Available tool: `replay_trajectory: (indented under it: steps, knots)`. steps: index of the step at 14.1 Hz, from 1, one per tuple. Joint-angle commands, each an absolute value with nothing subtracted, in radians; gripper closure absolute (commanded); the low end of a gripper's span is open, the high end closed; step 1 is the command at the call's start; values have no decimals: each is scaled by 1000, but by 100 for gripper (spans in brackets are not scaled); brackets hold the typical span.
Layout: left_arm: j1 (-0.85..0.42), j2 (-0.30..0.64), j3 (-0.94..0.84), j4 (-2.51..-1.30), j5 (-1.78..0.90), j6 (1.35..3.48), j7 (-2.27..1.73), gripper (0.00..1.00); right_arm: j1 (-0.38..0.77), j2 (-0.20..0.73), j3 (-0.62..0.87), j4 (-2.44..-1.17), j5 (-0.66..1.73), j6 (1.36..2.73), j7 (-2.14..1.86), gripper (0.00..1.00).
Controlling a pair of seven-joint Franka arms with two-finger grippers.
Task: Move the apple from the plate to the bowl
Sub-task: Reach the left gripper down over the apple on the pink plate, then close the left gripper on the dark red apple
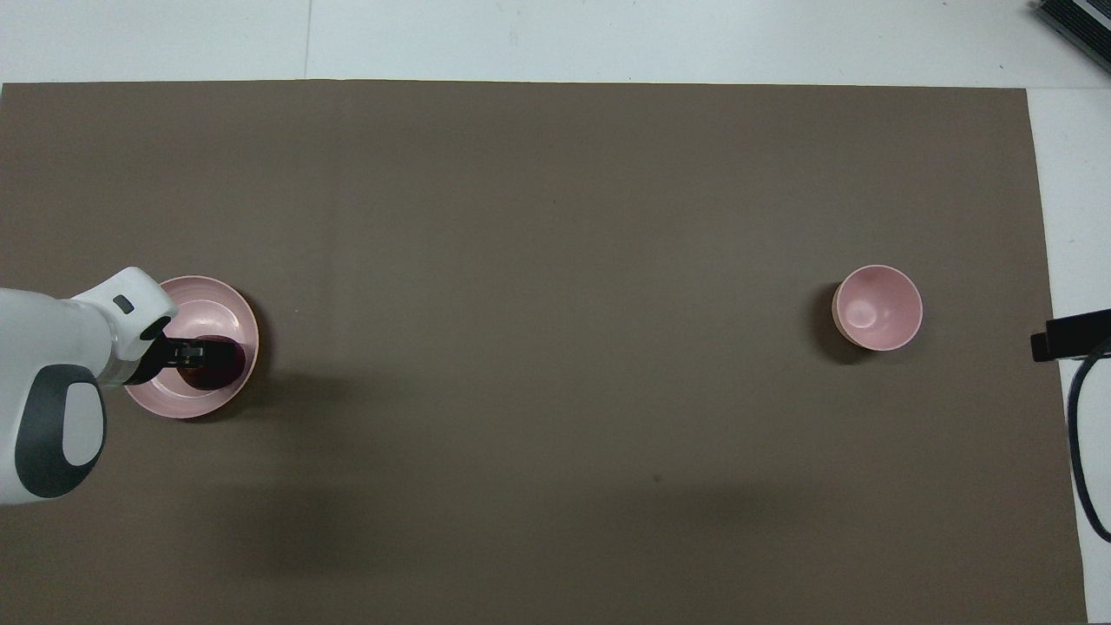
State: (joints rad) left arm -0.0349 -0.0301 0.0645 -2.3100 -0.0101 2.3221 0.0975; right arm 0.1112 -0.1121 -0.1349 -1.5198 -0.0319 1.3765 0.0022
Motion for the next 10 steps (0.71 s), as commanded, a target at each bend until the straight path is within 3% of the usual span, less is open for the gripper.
replay_trajectory:
  steps: [1,2,6,8,9,10]
  knots:
    - [-21,-25,57,-2335,-21,2356,118,9,101,-132,-132,-1546,-43,1396,-25,0]
    - [-21,-18,57,-2333,-21,2358,118,11,101,-132,-132,-1546,-41,1396,-23,0]
    - [-21,-14,57,-2329,-20,2361,118,37,101,-132,-130,-1546,-41,1394,-23,0]
    - [-23,-9,57,-2322,-20,2370,121,72,101,-132,-132,-1546,-43,1394,-23,0]
    - [-25,-8,57,-2318,-20,2370,121,86,101,-132,-132,-1546,-41,1394,-25,0]
    - [-25,-6,57,-2309,-20,2370,121,93,101,-132,-132,-1545,-40,1394,-25,0]
